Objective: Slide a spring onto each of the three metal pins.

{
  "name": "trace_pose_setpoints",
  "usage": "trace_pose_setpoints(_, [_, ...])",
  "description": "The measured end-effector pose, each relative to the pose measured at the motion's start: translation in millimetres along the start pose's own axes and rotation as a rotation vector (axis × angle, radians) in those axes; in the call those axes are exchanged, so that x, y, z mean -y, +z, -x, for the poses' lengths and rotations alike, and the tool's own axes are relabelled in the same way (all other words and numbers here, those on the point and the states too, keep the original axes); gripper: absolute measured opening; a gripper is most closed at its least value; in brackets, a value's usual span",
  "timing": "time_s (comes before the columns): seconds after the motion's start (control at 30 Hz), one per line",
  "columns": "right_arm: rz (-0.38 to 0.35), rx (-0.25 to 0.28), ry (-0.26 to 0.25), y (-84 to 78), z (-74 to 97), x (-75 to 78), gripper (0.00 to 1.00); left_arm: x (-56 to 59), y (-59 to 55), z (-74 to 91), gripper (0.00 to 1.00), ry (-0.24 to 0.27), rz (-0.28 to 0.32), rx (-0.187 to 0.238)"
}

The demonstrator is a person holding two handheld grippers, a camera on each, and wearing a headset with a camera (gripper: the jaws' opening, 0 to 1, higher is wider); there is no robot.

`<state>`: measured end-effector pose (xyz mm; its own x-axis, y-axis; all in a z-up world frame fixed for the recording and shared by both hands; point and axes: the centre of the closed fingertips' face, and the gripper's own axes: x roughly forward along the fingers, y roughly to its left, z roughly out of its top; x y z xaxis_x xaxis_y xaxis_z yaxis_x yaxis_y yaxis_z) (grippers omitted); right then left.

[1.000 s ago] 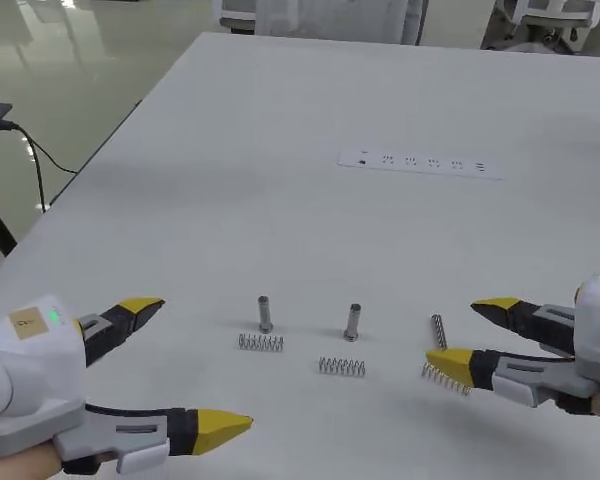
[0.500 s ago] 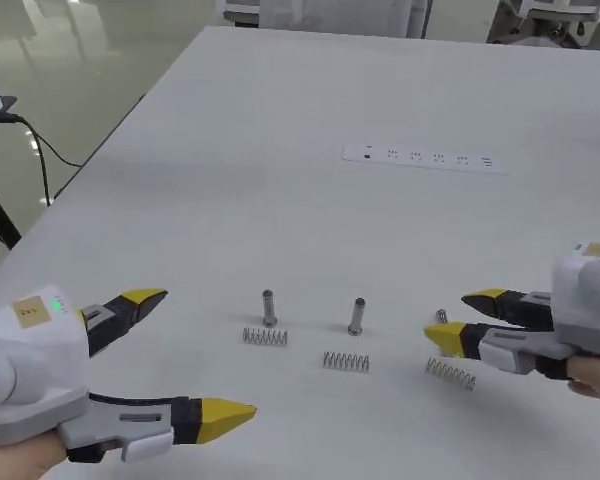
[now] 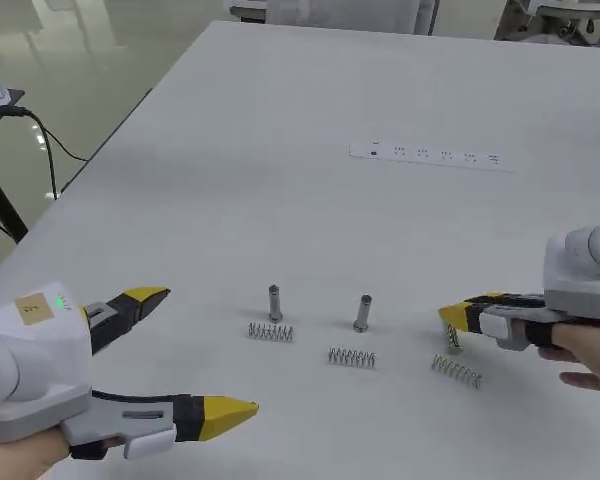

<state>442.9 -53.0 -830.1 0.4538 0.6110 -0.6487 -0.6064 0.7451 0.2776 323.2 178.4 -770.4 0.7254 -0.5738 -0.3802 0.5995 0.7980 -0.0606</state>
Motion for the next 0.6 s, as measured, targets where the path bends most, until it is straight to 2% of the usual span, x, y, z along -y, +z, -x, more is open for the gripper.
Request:
trace_pose_setpoints(0.07, [-0.033, -0.011, 0.001, -2.0, -2.8, -0.2, 0.2, -0.5, -0.3, 0.4, 0.97, 0.001, 0.0, 0.0])
trace_pose_setpoints(0.33, [-0.035, -0.065, -0.032, -11.9, -12.1, -0.4, 0.16, 1.1, -2.5, 1.7, 0.97, 0.0, 0.003, -0.007])
trace_pose_setpoints(0.6, [-0.044, -0.089, -0.068, -11.2, -15.4, 6.0, 0.12, 2.5, -2.7, 3.1, 0.96, -0.002, -0.001, -0.016])
